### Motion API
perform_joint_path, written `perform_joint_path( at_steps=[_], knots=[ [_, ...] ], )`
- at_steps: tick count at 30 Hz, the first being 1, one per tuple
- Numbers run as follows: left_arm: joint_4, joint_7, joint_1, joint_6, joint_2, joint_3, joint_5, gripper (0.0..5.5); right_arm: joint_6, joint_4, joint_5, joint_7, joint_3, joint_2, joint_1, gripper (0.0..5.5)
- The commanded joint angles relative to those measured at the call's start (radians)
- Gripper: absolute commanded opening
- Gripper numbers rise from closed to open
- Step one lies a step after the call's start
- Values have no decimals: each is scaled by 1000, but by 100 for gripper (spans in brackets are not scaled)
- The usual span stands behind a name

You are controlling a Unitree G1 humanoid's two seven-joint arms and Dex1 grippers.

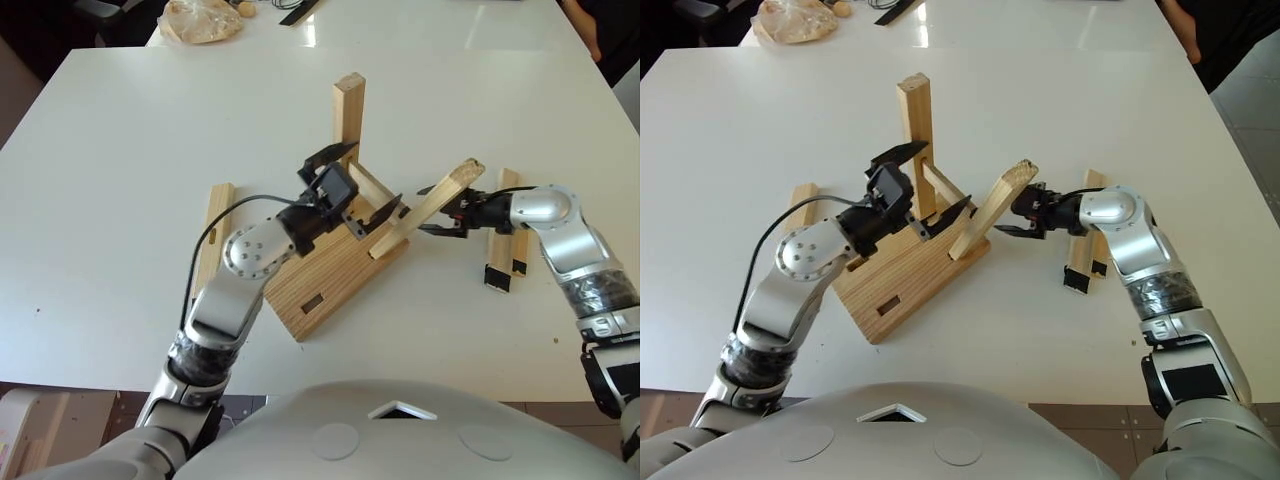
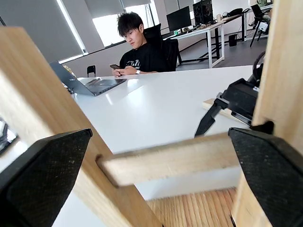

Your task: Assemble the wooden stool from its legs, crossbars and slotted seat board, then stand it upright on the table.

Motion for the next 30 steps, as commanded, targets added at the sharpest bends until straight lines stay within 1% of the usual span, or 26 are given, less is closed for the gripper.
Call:
perform_joint_path(
  at_steps=[1, 3, 5, 6, 8, 10, 13, 16, 18, 22, 25, 30],
  knots=[
    [-170, -142, 77, 135, 122, 159, -261, 535, 44, -113, 49, 2, -68, -64, 146, 331],
    [-221, -196, 79, 218, 187, 292, -449, 535, 73, -181, 75, -3, -97, -80, 217, 331],
    [-190, -240, 44, 274, 252, 428, -613, 535, 111, -275, 110, -1, -129, -93, 312, 331],
    [-151, -254, 22, 278, 278, 474, -640, 535, 133, -329, 136, 7, -140, -98, 358, 331],
    [-30, -245, -25, 256, 308, 502, -592, 535, 187, -436, 198, 26, -139, -97, 428, 331],
    [115, -225, -48, 201, 328, 463, -483, 535, 242, -524, 237, 34, -105, -89, 467, 331],
    [314, -210, -44, 30, 351, 352, -260, 535, 298, -594, 229, 23, -21, -59, 476, 331],
    [540, -175, -91, -214, 346, 195, 0, 535, 321, -588, 190, -15, 46, -20, 459, 331],
    [631, -166, -104, -341, 334, 120, 107, 535, 321, -559, 157, -34, 74, -5, 427, 331],
    [673, -198, -79, -480, 321, 48, 182, 535, 325, -483, 99, -63, 108, 22, 340, 331],
    [654, -232, -44, -495, 322, 27, 184, 535, 333, -417, 49, -116, 122, 57, 278, 331],
    [618, -234, -25, -488, 297, -16, 212, 535, 356, -363, 51, -184, 88, 113, 210, 331]
  ],
)
